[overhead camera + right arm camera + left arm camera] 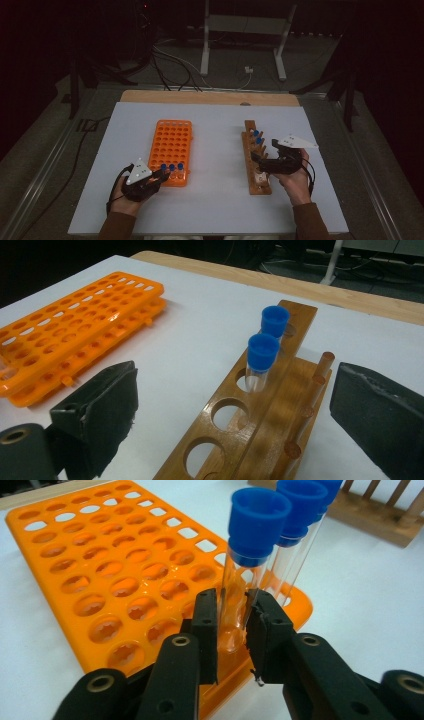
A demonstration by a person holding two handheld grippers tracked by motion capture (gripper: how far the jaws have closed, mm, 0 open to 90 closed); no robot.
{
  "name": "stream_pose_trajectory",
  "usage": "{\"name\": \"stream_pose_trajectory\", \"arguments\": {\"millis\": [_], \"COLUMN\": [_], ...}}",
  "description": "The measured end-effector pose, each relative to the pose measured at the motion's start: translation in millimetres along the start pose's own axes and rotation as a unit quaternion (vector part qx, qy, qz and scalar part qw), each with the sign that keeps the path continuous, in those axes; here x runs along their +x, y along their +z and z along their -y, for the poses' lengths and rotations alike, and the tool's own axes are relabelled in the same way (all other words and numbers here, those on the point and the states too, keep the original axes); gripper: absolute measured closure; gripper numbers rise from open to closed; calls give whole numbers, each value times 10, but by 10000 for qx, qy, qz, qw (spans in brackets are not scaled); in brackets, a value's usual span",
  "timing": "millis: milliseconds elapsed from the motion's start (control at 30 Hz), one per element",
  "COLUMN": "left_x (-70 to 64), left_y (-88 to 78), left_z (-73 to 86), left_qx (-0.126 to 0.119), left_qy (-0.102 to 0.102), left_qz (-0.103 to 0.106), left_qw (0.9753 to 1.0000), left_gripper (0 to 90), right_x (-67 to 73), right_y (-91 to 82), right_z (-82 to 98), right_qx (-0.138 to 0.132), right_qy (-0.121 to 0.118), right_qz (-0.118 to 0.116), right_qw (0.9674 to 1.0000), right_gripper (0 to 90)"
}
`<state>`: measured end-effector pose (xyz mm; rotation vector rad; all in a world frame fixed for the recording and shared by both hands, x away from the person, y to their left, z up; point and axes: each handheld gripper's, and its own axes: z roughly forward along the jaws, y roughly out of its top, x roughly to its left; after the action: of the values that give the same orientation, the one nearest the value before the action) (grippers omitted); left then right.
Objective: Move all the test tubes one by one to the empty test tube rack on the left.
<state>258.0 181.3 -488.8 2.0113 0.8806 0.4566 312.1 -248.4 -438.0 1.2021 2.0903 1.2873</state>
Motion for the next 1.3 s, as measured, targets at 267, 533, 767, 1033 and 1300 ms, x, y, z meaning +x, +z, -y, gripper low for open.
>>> {"name": "stream_pose_trajectory", "arguments": {"millis": [267,533,767,1033,1300], "left_x": [8,34,72,108,73], "left_y": [15,-41,-86,-146,-145], "left_z": [15,9,8,10,-27], "left_qx": [75,-170,-344,-604,-545], "left_qy": [-50,-234,-463,-710,-629], "left_qz": [8,42,100,264,237], "left_qw": [10000,9996,9983,9953,9963], "left_gripper": [775,570,522,327,72], "right_x": [-48,-34,-49,-71,-49], "right_y": [97,229,322,377,367], "right_z": [9,23,30,24,13], "right_qx": [44,274,309,240,222], "right_qy": [67,-210,-156,-28,-150], "right_qz": [57,120,163,176,267], "right_qw": [10000,9993,9993,9996,9993], "right_gripper": [168,510,665,754,773]}}
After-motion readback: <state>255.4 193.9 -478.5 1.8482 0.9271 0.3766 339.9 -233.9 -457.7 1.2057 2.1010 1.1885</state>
